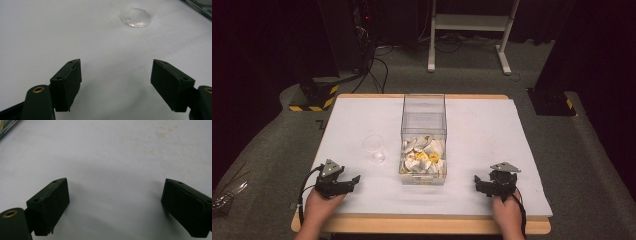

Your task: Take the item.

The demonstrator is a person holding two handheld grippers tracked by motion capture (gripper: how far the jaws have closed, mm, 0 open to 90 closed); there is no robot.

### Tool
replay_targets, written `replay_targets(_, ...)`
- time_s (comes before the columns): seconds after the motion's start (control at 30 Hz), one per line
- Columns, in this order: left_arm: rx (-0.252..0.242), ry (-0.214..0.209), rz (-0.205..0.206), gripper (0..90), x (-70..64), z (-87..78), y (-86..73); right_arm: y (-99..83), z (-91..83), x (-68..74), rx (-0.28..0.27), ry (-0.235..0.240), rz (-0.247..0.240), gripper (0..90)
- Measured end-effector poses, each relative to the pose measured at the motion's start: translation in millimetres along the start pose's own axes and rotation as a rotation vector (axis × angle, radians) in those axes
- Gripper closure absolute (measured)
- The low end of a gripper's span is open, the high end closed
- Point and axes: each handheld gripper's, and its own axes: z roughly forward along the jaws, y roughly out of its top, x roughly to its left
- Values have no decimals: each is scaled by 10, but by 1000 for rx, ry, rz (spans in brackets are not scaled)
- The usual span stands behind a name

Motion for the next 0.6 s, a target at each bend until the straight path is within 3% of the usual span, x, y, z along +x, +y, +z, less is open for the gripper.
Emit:
replay_targets(0.3, -24, -33, 9, 256, -73, -50, 45, 0, 0, 0, 0, 0, 0, 77)
replay_targets(0.6, -50, -39, 53, 256, -185, -101, 114, 0, 0, 0, 0, 0, 0, 78)
